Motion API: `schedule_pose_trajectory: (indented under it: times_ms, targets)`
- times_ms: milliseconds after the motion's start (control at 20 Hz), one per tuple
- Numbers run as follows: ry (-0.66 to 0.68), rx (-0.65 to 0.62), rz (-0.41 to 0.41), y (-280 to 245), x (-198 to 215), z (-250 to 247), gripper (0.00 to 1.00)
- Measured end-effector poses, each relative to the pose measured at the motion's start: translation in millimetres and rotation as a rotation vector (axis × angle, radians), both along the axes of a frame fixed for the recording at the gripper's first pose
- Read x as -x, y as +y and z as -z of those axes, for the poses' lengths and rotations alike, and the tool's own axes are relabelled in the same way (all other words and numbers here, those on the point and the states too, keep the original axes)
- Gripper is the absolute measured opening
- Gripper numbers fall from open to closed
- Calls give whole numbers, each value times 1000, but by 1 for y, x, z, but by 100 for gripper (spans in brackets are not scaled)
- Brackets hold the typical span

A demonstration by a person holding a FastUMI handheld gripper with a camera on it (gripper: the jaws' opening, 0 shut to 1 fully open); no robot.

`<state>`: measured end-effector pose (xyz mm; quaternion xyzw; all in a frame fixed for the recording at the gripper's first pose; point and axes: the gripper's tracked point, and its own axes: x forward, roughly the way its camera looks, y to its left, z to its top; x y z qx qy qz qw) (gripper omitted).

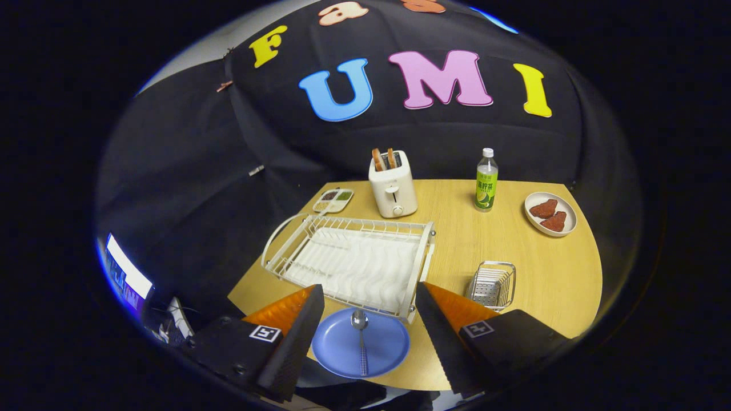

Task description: Take the plate from the dish rack, then take the spoon from the basket and place it into the plate.

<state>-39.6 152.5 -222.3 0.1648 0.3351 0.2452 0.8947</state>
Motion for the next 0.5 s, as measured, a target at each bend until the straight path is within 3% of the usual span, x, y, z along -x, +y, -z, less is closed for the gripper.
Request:
schedule_pose_trajectory:
  times_ms: [100, 300, 500]
  targets:
    - [10, -36, 50, -12, -5, -4, 98]
    - [-5, 6, 96, -34, -12, -3, 99]
    - [-140, 71, 126, -49, -14, -40, 98]
